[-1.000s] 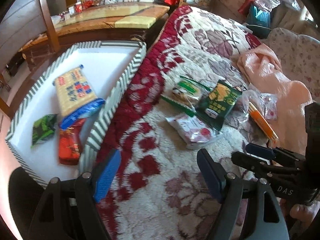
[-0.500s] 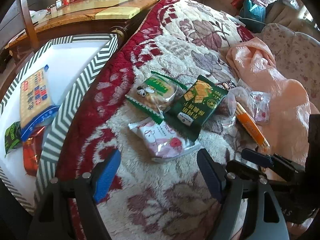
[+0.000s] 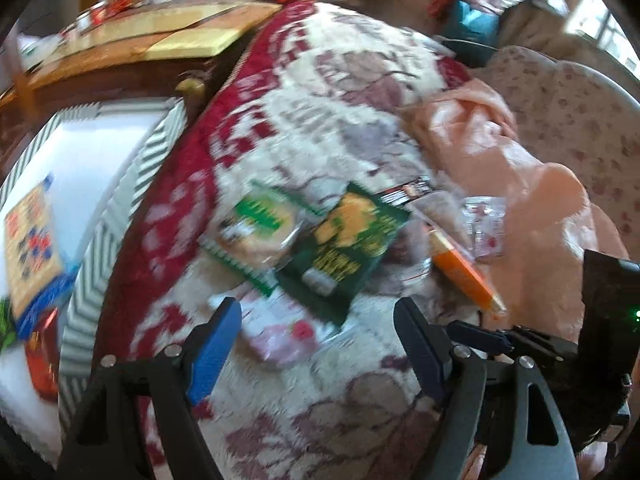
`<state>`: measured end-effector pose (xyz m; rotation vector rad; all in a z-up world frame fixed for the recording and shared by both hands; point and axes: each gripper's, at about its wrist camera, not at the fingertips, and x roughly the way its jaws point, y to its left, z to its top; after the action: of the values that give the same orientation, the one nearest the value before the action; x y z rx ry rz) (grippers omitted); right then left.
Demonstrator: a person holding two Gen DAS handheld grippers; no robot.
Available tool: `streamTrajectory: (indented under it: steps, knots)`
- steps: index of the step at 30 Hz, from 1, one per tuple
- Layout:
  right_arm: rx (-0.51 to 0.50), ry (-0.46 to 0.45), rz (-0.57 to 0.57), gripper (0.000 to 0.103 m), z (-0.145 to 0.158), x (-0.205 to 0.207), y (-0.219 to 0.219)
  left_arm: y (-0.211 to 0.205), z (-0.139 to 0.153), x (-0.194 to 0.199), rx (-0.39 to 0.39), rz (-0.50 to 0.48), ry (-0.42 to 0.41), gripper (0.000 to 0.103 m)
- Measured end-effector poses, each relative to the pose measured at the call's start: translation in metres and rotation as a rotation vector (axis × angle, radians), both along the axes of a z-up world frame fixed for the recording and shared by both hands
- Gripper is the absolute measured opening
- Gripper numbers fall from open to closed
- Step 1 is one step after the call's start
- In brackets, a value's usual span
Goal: Organize snacks
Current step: 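Move the left tool to the dark green cookie packet and grasp it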
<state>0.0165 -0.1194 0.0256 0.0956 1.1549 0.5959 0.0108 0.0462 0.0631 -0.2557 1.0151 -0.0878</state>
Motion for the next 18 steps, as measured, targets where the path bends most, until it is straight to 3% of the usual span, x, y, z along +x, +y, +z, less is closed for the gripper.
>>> streamTrajectory:
  steps: [10,18]
  knots:
    - [0.008,0.018,-0.024,0.057,-0.004,0.004,-0.008,-0.03,-0.01,0.036,0.047,-0.229,0.016,0.08]
    - [0.015,0.039,-0.048,0.057,-0.009,0.009,-0.015,-0.034,-0.018,0.056,0.077,-0.307,0.013,0.079]
